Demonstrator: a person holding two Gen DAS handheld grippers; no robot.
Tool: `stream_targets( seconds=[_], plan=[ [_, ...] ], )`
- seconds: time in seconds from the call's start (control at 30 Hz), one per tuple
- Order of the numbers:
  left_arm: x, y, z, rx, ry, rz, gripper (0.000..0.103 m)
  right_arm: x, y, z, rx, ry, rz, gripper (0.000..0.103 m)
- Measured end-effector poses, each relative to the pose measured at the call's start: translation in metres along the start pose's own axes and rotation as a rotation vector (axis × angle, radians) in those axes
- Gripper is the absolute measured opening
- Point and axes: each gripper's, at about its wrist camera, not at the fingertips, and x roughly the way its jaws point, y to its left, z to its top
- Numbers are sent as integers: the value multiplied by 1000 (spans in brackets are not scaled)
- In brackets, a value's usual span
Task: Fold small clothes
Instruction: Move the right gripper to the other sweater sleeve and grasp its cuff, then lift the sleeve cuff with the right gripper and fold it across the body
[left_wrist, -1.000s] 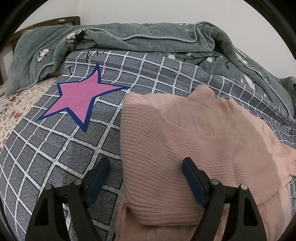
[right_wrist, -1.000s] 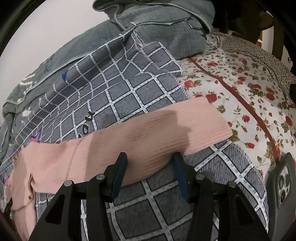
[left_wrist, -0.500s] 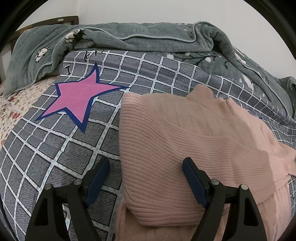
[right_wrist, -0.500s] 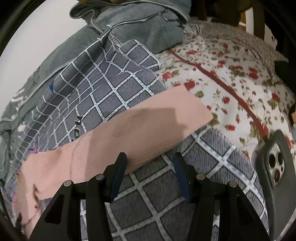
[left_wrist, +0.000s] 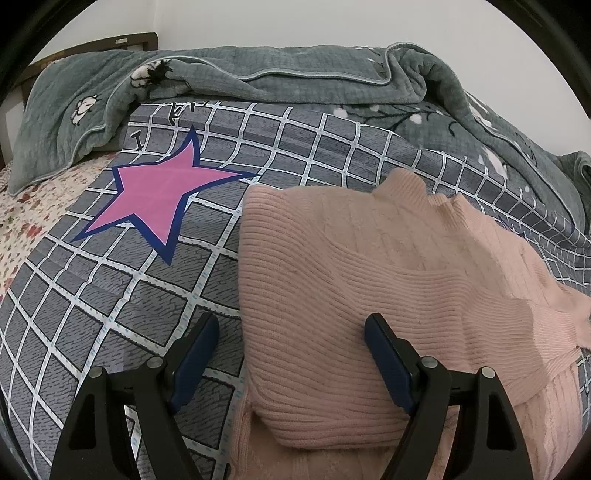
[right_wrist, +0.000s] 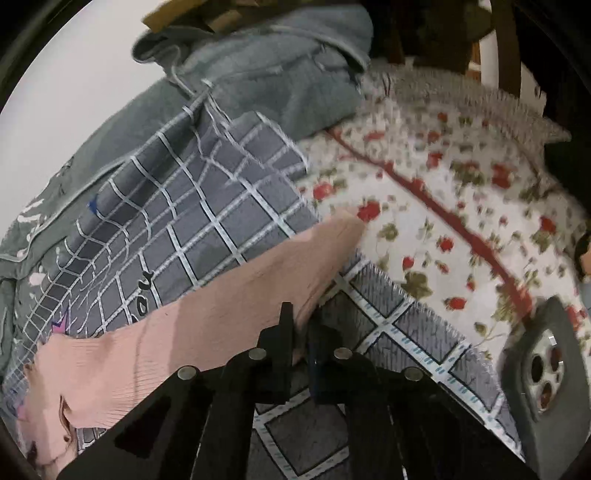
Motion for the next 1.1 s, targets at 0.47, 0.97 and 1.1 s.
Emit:
stream_targets(
  seconds=[0.47,0.97,1.1],
  plan=[
    [-16,18,-6,-48,-10,-42,80,-90,123,-33,-300,-310,0,6],
    [-64,98,3,-207,-114,-7,80,-191,325,-85,-479,-324,307,6],
    [-65,128,5,-288,-116,20,80,-203,386,-130,-576,-261,453,6]
  ],
)
